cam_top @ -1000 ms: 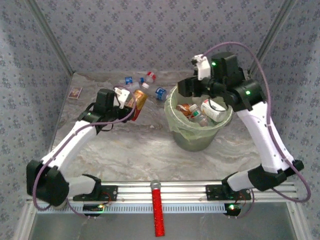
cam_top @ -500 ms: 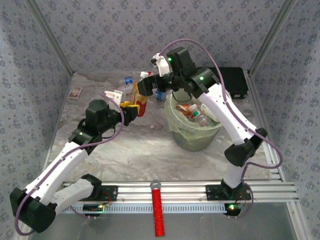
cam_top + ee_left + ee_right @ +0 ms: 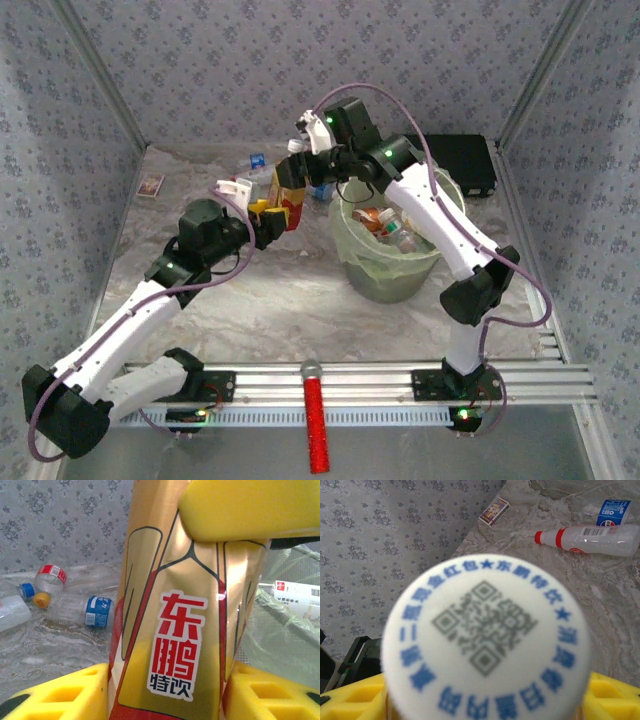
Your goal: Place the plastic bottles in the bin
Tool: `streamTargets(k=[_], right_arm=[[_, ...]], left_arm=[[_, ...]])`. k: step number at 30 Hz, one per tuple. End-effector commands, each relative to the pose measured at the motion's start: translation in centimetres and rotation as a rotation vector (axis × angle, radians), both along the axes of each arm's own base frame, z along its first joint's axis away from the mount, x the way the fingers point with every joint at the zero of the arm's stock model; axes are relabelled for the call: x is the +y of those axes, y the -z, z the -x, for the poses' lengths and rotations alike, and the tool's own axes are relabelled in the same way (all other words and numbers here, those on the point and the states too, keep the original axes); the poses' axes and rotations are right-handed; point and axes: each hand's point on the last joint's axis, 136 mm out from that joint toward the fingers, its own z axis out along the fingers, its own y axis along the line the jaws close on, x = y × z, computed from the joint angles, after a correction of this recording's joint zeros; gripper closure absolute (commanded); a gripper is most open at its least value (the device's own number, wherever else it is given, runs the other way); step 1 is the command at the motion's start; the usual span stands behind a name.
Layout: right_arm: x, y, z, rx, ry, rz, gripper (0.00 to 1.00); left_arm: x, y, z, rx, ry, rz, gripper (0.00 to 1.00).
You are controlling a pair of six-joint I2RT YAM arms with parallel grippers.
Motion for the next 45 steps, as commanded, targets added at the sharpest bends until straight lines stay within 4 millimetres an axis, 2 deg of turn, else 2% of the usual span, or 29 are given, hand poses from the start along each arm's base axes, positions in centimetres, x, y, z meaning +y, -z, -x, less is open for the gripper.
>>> streamTargets(k=[1, 3, 5, 8, 11, 15, 17, 22, 24, 27, 31, 35, 38, 42, 43, 45], right_arm=[[0.1, -3.0, 0.6, -0.053, -0.018, -0.057, 0.4], [-0.6, -4.1, 0.2, -0.083, -0.008, -0.061, 0.4], [-1.5, -5.7, 0.0, -0.121, 0.006, -0.069, 0.41], [-3.7, -8.3, -0.2, -0.182, 0.043, -0.077, 0.41], [-7.0, -10.5, -0.2, -0.236, 0.119, -0.073, 0.41], [-12.7, -11.1, 0.4, -0.287, 0.236, 0.014, 0.42], [-16.0, -10.2, 0.5, -0.291, 0.309, 0.107, 0.42], [-23.8, -6.0, 1.1, -0.293, 0.475, 0.466, 0.47], [-25.8, -4.4, 1.6, -0.271, 0.488, 0.591, 0.47], [-27.1, -2.4, 1.8, -0.234, 0.439, 0.746, 0.48], [-28.3, 0.7, 1.6, -0.151, 0.358, 0.927, 0.48], [-28.3, 4.0, 1.0, -0.087, 0.281, 1.016, 0.47], [-27.7, 6.8, 1.0, -0.006, 0.231, 1.033, 0.48], [-26.5, 10.5, 2.2, 0.115, 0.153, 1.025, 0.48], [-26.1, 11.1, 2.4, 0.129, 0.145, 1.011, 0.47], [-25.6, 10.9, 2.1, 0.111, 0.161, 0.979, 0.48]], left_arm=[[-0.6, -2.5, 0.1, -0.058, 0.019, 0.038, 0.32], [-0.8, -2.6, 0.4, -0.059, 0.034, 0.035, 0.12], [-0.7, -2.5, 0.6, -0.053, 0.037, 0.031, 0.03], [-0.5, -1.4, 0.9, -0.024, 0.034, 0.018, 0.02], [0.2, 0.0, 1.0, 0.013, 0.0, -0.012, 0.02], [1.4, 2.5, 0.7, 0.088, -0.067, -0.08, 0.01], [1.9, 3.7, 0.6, 0.124, -0.094, -0.11, 0.01], [2.1, 5.5, 0.2, 0.182, -0.117, -0.138, 0.01], [2.0, 5.9, 0.0, 0.195, -0.122, -0.138, 0.01], [1.8, 6.2, -0.3, 0.207, -0.124, -0.14, 0.01], [1.6, 6.6, -0.5, 0.227, -0.124, -0.149, 0.01], [1.7, 6.8, -0.4, 0.235, -0.126, -0.155, 0.01], [1.9, 6.6, -0.3, 0.232, -0.129, -0.158, 0.01], [2.2, 6.5, -0.2, 0.229, -0.137, -0.168, 0.01], [2.2, 6.5, -0.2, 0.228, -0.138, -0.167, 0.01], [2.2, 6.5, -0.2, 0.228, -0.139, -0.168, 0.01]])
